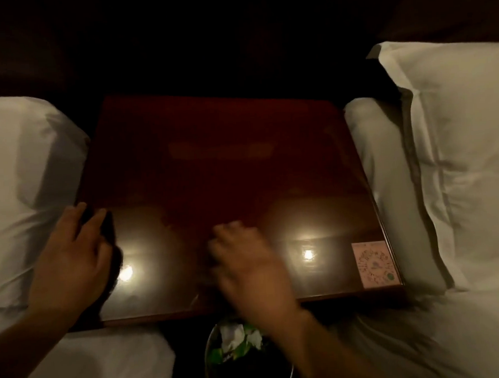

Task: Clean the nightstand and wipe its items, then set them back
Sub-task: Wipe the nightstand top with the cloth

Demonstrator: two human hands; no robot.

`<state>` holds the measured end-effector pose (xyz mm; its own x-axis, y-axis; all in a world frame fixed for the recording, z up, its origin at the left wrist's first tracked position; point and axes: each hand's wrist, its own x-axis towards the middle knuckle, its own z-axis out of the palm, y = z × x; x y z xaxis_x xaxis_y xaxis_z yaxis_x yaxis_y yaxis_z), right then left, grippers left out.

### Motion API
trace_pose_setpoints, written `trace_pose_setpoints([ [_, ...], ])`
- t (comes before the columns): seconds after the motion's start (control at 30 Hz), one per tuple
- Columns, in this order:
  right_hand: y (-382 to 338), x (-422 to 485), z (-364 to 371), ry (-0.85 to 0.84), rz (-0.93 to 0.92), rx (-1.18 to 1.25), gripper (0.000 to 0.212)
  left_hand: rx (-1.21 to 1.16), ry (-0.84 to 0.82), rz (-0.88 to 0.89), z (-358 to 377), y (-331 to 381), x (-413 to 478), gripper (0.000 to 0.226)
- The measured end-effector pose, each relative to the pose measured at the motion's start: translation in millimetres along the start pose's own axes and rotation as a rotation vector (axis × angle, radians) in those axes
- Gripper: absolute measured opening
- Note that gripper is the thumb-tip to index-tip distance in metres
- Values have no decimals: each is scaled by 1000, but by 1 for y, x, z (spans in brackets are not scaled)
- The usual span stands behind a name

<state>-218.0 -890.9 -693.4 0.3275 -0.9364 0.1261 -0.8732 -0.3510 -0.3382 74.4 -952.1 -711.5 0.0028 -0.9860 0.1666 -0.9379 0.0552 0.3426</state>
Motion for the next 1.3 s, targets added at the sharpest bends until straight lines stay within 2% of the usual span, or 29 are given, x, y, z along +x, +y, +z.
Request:
trace_pose_setpoints([
  [0.1,109,-45,-56,86,529,-8,45,1,11,-11,1,2,-2,58],
  [0.13,128,-55,-69,111,648,-4,46,-4,6,-6,0,3,-1,59],
  [0.2,131,-72,-74,145,770,-18,49,-6,3,-25,-3,3,1,58],
  [0.3,100,-104,-55,176,809,-110,48,22,12,-11,3,-3,-3,59],
  [0.37,104,-102,-55,177,756,-110,48,53,-34,-1,11,-11,-3,61],
  [0.47,148,-53,-66,210,777,-103,45,-28,-99,-41,19,-16,-2,72],
  [0.57,170,8,-71,235,783,-94,45,38,24,-1,7,-8,-3,59],
  [0.63,166,25,-65,233,786,-143,45,47,34,-8,-7,1,-3,58],
  [0.7,138,23,-54,196,676,-168,47,28,10,-41,-14,9,-4,58],
  [0.83,50,34,-15,5,196,-125,53,-38,-10,-107,-22,19,-5,52],
  [0.9,40,67,-6,-52,-5,-118,49,-73,-1,-193,-22,17,-7,49],
  [0.93,42,87,-3,-60,-5,-123,48,-83,-11,-233,-21,16,-7,51],
  [0.97,44,108,-3,-51,70,-116,48,-82,-25,-246,-19,15,-7,52],
  [1.03,36,145,1,0,321,-76,49,-75,-45,-224,-16,12,-6,52],
  [1.07,20,159,7,13,375,-81,50,-78,-57,-209,-16,12,-5,52],
  [1.1,-5,168,15,9,331,-92,50,-82,-68,-197,-16,10,-4,51],
  [1.2,-86,149,42,-66,-94,-70,48,-143,-71,-182,-19,5,-4,48],
  [1.3,-107,93,45,-111,-323,11,47,-247,-53,-218,-23,2,-5,47],
])
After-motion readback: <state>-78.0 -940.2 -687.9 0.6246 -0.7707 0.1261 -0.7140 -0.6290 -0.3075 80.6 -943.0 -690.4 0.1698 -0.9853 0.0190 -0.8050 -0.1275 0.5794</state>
